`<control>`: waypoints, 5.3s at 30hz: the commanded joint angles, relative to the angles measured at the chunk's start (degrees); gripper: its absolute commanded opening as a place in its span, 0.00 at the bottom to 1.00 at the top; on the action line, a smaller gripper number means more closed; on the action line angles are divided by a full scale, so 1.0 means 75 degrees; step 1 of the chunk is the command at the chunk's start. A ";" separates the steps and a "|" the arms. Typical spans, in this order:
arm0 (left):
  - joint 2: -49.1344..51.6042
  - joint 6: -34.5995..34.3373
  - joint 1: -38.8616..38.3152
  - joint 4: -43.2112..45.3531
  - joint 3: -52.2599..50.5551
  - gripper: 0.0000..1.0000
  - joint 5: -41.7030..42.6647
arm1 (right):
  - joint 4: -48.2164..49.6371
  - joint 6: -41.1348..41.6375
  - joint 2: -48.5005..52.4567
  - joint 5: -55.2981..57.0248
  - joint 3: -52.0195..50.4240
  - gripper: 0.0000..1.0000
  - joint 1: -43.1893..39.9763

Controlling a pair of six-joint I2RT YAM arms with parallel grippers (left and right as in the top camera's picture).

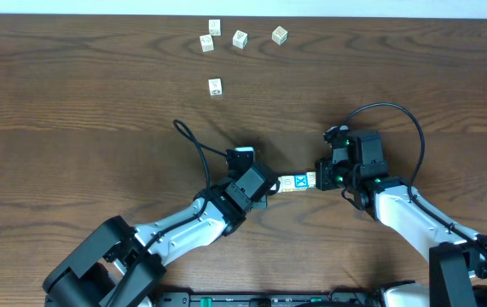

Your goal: Lift 5 blocks

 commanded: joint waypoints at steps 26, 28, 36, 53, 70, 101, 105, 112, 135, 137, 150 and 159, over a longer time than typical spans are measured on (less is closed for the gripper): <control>0.0105 -0.0070 -0.0023 0.0026 -0.0076 0.07 0.0003 | -0.0157 -0.0192 0.0067 -0.0338 0.0149 0.01 0.0236; 0.0105 -0.0070 -0.0023 0.0026 -0.0076 0.07 0.0003 | -0.0146 -0.0192 0.0067 -0.0335 0.0149 0.01 0.0233; 0.0108 -0.0073 -0.0023 0.0023 -0.0076 0.07 -0.0055 | 0.0023 -0.0192 0.0067 0.0032 0.0201 0.01 0.0233; 0.0108 -0.0070 -0.0023 0.0023 -0.0076 0.07 -0.0108 | -0.1314 -0.0195 0.0064 0.0577 0.0839 0.01 -0.0697; 0.0108 -0.0073 -0.0029 -0.0866 -0.0073 0.07 0.0603 | -0.1842 -0.0198 0.0064 0.0583 0.0839 0.01 -0.0790; -0.0160 0.0012 -0.0589 -0.1198 -0.0073 0.07 0.1244 | -0.1810 -0.0195 0.0064 0.0580 0.0839 0.01 -0.0790; -0.0160 0.0015 -0.0589 -0.1110 -0.0073 0.07 0.0944 | -0.1807 -0.0195 0.0064 0.0580 0.0839 0.01 -0.0790; -0.0157 0.0015 -0.0589 -0.0991 -0.0073 0.07 0.0560 | -0.1789 -0.0195 0.0064 0.0580 0.0839 0.01 -0.0790; -0.0157 0.0076 -0.0589 -0.0764 -0.0073 0.07 0.0204 | -0.1781 -0.0195 0.0064 0.0580 0.0839 0.01 -0.0790; -0.0157 0.0076 -0.0589 -0.0746 -0.0073 0.07 0.0207 | -0.1781 -0.0195 0.0064 0.0580 0.0839 0.01 -0.0790; -0.0154 0.0076 -0.0589 -0.0711 -0.0073 0.07 0.0172 | -0.1781 -0.0195 0.0064 0.0580 0.0839 0.01 -0.0790; -0.0154 0.0079 -0.0589 -0.0688 -0.0073 0.07 0.0052 | -0.1778 -0.0195 0.0064 0.0580 0.0839 0.01 -0.0790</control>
